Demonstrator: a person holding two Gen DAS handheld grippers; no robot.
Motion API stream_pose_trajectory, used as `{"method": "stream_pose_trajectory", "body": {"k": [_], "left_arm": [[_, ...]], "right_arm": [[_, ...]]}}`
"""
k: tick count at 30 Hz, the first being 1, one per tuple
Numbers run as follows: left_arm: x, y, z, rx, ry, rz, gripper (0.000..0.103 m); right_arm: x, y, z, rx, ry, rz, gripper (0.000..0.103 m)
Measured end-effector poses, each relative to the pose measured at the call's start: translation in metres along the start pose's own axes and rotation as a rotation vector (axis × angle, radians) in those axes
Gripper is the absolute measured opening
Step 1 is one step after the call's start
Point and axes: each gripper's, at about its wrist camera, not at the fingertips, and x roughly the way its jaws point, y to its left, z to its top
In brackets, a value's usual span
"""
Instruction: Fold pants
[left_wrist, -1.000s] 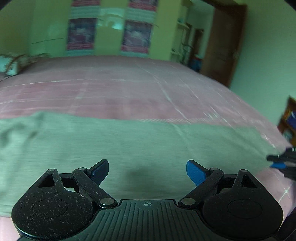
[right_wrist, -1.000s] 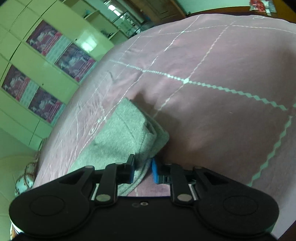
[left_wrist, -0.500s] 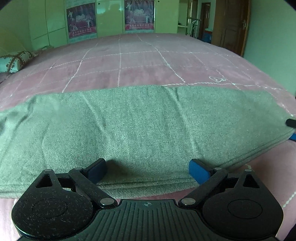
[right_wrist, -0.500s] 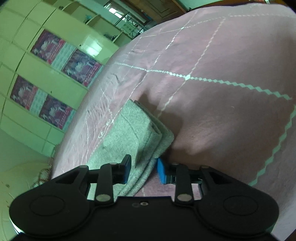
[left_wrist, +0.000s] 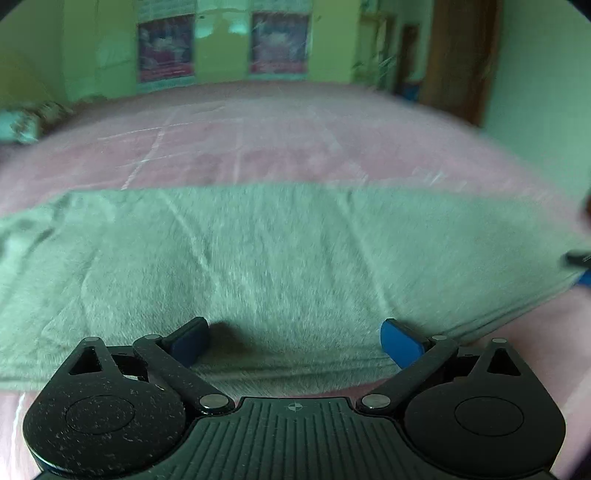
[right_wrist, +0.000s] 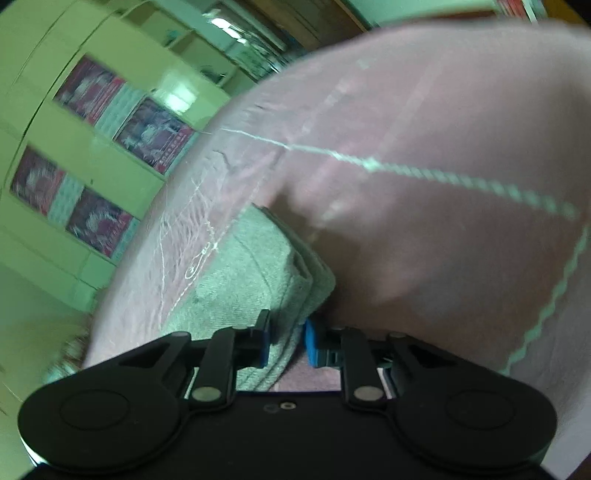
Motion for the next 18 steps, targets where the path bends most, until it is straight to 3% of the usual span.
{"method": "stream_pose_trajectory", "body": {"k": [2,5,9,11,13,18], "left_arm": [[-0.025,0.043,0.001,-0.042,-0.08,0.002,0.101],[-0.059,0.131,0.0,-0.116,-0.156,0.089,0.101],[-0.111,0.261,-0.015,-0.38,-0.236,0.239,0.102],[-0.136,0.311,-0.033,-0.529,-0.254,0.275,0.102],[-0.158,0.345,-0.053,-0.62,-0.278,0.296,0.103],[-0.188,0.377,-0.091,-0.686,-0.288,0.317,0.103]], "right_arm": [[-0.008,0.017,0.0,-0.05,-0.023,0.023,0.009],[-0.013,0.058,-0.002,-0.163,-0.027,0.069,0.009],[-0.007,0.133,-0.026,-0.306,-0.019,0.147,0.009],[0.0,0.178,-0.052,-0.387,0.0,0.194,0.009],[0.007,0.219,-0.085,-0.454,0.022,0.239,0.009],[0.025,0.306,-0.188,-0.636,0.153,0.365,0.009]]}}
